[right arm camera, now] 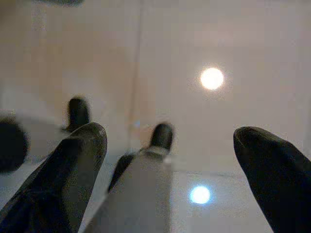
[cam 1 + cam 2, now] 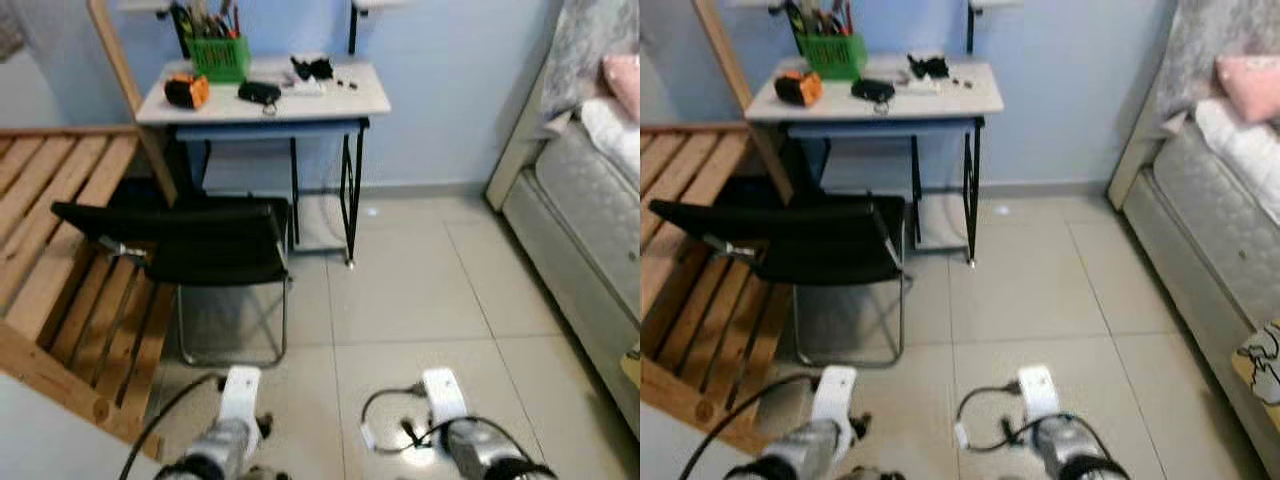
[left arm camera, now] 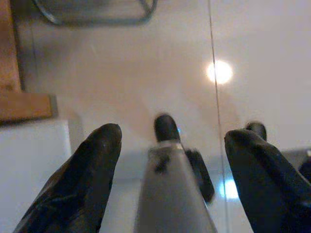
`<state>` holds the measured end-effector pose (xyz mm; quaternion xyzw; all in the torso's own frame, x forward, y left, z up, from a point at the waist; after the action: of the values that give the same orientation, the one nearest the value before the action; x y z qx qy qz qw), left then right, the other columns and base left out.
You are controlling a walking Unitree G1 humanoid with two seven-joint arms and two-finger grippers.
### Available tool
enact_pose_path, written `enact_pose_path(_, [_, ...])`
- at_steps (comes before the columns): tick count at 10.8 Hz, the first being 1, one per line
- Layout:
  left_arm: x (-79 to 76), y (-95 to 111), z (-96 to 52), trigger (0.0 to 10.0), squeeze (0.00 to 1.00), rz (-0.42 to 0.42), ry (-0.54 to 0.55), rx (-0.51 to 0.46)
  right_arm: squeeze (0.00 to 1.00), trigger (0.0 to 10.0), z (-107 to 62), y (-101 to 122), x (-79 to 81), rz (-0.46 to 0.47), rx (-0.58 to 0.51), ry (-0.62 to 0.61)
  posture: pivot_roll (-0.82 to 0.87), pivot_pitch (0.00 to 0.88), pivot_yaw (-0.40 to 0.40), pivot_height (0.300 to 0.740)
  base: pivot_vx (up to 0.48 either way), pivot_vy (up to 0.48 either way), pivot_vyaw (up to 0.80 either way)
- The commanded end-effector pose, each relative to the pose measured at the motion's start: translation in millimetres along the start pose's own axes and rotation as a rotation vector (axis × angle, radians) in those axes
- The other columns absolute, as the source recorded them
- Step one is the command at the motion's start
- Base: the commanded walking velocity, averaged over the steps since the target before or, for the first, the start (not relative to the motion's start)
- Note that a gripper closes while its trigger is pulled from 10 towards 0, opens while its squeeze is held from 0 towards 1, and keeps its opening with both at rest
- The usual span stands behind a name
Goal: Clean up the room
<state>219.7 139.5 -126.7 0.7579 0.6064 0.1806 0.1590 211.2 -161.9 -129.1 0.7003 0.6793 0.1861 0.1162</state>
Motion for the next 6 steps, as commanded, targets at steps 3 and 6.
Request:
enact_pose_path(3, [-7.6,0,0.2,10.0,0.0,-0.157,-0.012,0.045,0.0,10.0,-1.8,-25,-14.5,0.052,0.081,-0.066,-0.18,0.0,0.049,0.74,0.0,0.0,0.0])
enact_pose_path(6, [-5.7,3,0.3,10.0,0.0,-0.116,-0.005,0.031,0.0,10.0,-1.7,-28,-13.9,0.033,0.075,-0.056,-0.18,0.0,0.067,0.74,0.0,0.0,0.0])
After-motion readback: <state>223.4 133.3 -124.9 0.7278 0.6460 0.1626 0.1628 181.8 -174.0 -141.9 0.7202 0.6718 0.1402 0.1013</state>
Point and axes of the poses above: a point about 5 cm out from each wrist's last joint towards the gripper, its own z axis pointing out of the wrist towards the gripper, its own y axis along the axis of the wrist's last joint, x = y × z, the point moved 5 cm from there along z, pointing out of the wrist towards the gripper, and after that the axes turned 9 degrees about z, right-handed, at the moved point
